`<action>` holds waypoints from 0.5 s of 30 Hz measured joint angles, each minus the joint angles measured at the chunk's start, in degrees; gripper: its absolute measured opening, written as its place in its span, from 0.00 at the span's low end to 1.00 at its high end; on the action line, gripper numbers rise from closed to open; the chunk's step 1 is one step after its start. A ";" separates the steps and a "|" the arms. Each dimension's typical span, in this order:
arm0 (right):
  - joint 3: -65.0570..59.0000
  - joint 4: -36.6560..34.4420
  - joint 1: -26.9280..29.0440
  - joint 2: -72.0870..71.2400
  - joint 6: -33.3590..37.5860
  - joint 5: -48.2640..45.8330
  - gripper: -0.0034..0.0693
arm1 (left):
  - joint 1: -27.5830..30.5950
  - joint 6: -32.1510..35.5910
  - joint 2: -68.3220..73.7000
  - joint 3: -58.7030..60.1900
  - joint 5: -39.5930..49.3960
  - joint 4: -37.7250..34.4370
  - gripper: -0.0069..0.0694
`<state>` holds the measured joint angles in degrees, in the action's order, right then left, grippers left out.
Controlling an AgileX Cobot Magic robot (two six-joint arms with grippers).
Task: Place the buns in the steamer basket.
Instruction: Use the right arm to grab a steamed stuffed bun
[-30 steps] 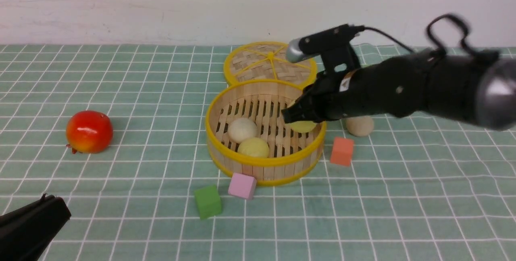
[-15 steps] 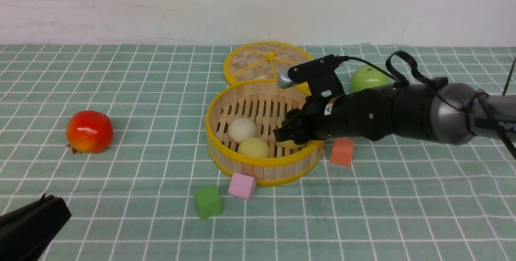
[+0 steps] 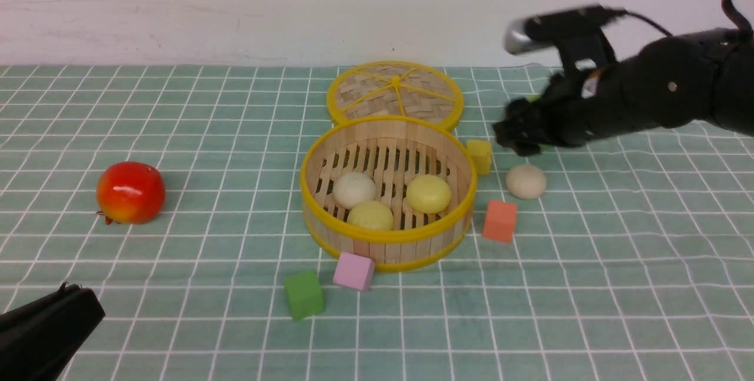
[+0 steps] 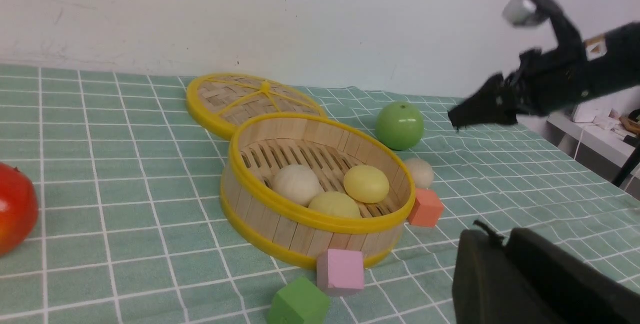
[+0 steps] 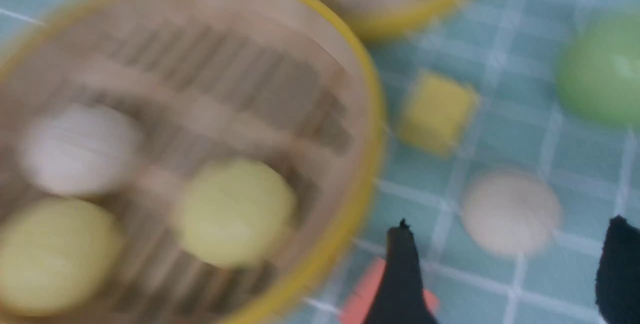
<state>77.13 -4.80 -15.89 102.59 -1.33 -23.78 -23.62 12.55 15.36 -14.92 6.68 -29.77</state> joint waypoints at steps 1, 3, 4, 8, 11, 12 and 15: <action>0.56 0.13 0.87 1.31 -0.50 -1.32 0.69 | 0.00 0.00 0.00 0.00 0.00 0.00 0.17; 2.85 0.23 2.11 4.72 -0.94 -2.98 0.66 | 0.00 0.00 0.00 0.00 0.00 0.00 0.17; 5.10 0.23 2.42 6.98 -0.94 -3.35 0.64 | 0.00 0.00 0.00 0.00 0.00 0.00 0.17; 12.03 0.28 2.58 12.39 -0.53 -4.16 0.63 | 0.00 0.00 0.00 0.00 0.00 0.00 0.18; 16.83 1.18 2.58 16.74 -0.33 -5.19 0.62 | 0.00 0.00 0.00 0.00 0.00 0.00 0.19; 17.77 1.57 2.58 17.80 -0.33 -5.51 0.62 | 0.00 0.00 0.00 0.00 0.00 0.00 0.19; 20.02 3.12 2.58 20.95 -0.33 -6.35 0.62 | 0.00 0.00 0.00 0.00 0.00 0.00 0.19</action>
<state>97.15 -1.68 -13.31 123.54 -1.66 -30.13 -23.62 12.55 15.36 -14.92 6.68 -29.77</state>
